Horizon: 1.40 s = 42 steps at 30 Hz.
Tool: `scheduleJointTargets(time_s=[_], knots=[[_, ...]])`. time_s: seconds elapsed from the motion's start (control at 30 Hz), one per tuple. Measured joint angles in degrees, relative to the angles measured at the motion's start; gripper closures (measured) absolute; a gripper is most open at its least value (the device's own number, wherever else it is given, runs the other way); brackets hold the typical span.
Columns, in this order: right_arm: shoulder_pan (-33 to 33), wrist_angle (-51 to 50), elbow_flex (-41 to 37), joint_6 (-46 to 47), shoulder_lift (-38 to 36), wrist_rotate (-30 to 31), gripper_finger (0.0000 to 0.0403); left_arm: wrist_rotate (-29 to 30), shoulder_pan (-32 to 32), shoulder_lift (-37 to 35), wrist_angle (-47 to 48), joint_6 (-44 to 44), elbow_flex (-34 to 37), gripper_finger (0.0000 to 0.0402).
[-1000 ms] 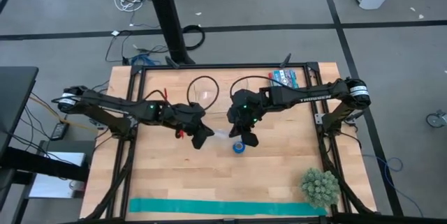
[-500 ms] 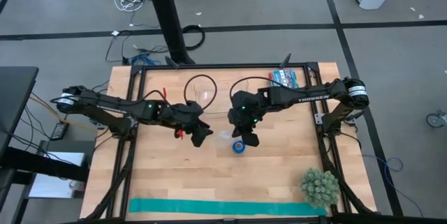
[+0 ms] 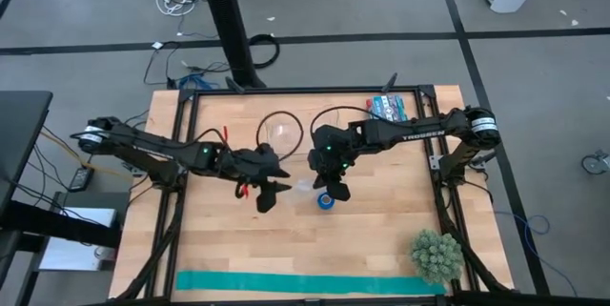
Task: Roll bandage
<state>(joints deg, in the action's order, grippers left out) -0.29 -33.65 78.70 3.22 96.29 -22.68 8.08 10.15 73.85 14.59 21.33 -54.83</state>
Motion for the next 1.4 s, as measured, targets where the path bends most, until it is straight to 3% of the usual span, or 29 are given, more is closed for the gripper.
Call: scheduleJointTargets(time_s=[0.5, 0.6, 0.7, 0.8, 1.13, 1.4], knots=[[-0.4, 4.4, 0.0, -0.5, 0.1, 0.0, 0.0403, 2.8, 0.2, 3.5, -4.6, -1.4, 0.0, 0.0237], [-0.4, 4.6, 0.0, -0.5, 0.1, 0.0, 0.0403, 5.0, 0.2, 3.4, -4.8, -1.2, 0.0, 0.0275], [-0.4, 5.3, 0.0, -0.4, 0.2, 0.0, 0.0394, 6.3, 0.2, 3.4, -4.8, -0.4, 0.0, 0.0348], [-0.4, 5.4, 0.0, -0.3, 0.2, 0.1, 0.0371, 7.2, 0.2, 3.4, -4.0, 1.5, 0.0, 0.0390], [1.0, 7.3, 0.0, -7.0, 0.2, 2.9, 0.0251, 8.6, 0.0, 4.7, -3.3, 7.6, 0.0, 0.0398], [1.3, 6.4, -0.1, -12.0, 1.6, 4.2, 0.0152, 7.6, 0.0, 6.5, -10.8, 7.9, 0.1, 0.0400]])
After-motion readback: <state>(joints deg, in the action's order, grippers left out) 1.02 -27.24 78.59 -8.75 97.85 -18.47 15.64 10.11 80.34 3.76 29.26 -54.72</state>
